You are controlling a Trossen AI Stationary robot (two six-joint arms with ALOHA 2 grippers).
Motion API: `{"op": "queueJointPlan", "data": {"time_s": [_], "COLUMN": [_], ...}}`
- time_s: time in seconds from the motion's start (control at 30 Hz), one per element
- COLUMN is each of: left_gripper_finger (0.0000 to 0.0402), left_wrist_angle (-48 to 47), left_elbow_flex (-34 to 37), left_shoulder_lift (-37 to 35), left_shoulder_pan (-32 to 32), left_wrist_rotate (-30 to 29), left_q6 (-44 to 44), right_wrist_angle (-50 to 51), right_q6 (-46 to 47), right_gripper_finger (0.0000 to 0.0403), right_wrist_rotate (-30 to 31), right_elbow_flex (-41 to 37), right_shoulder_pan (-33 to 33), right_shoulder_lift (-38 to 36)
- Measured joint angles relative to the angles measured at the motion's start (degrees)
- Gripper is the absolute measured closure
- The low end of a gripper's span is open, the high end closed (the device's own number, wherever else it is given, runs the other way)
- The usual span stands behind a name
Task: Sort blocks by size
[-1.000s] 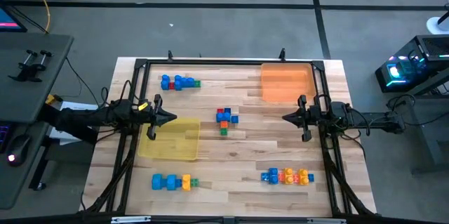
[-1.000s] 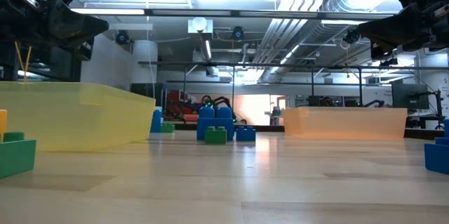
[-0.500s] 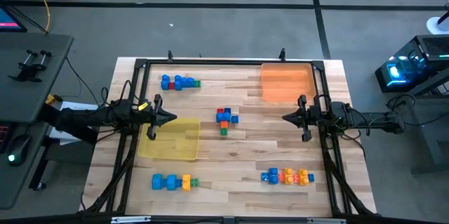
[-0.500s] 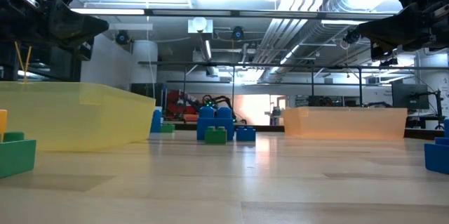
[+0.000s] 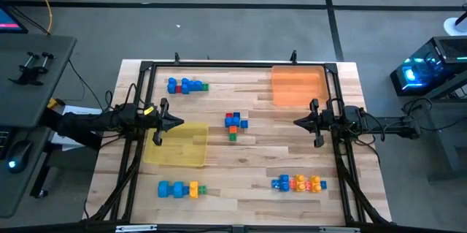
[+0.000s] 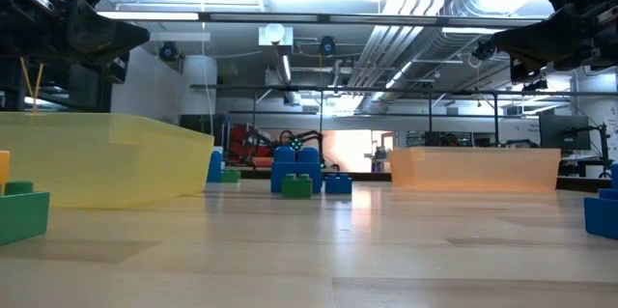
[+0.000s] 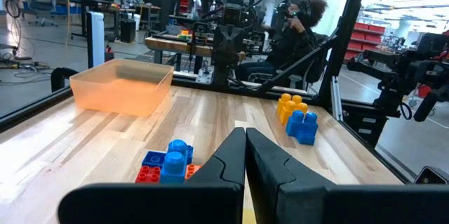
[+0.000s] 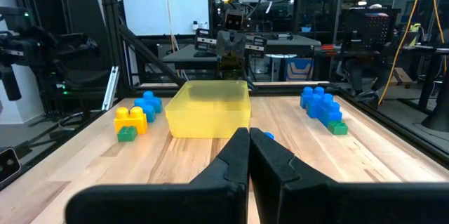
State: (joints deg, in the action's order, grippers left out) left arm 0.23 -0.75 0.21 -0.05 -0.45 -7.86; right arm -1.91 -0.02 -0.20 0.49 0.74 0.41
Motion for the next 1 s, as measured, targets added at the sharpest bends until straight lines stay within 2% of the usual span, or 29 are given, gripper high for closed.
{"op": "queueJointPlan", "data": {"time_s": [0.67, 0.73, 0.83, 0.93, 1.0], "left_gripper_finger": [0.0401, 0.0401, 0.0401, 0.0401, 0.0401], "left_wrist_angle": [0.0, 0.0, 0.0, 0.0, 0.0], "left_elbow_flex": [0.0, 0.0, 0.0, 0.0, 0.0], "left_shoulder_lift": [0.0, 0.0, 0.0, 0.0, 0.0], "left_shoulder_pan": [0.0, 0.0, 0.0, 0.0, 0.0], "left_wrist_rotate": [0.0, 0.0, 0.0, 0.0, 0.0], "left_q6": [0.0, 0.0, 0.0, 0.0, 0.0], "right_wrist_angle": [-0.8, -4.6, -20.3, -37.8, -42.4], "right_q6": [-0.9, -0.6, 13.4, 25.7, 32.5], "right_gripper_finger": [0.0402, 0.0402, 0.0402, 0.0402, 0.0402], "right_wrist_rotate": [0.4, 2.0, 3.8, 13.9, 20.3], "right_elbow_flex": [0.0, 0.0, 0.0, 0.0, 0.2], "right_shoulder_pan": [0.0, -0.1, -0.1, -0.1, -0.1], "right_shoulder_lift": [0.0, 0.0, 0.1, 0.3, 0.3]}}
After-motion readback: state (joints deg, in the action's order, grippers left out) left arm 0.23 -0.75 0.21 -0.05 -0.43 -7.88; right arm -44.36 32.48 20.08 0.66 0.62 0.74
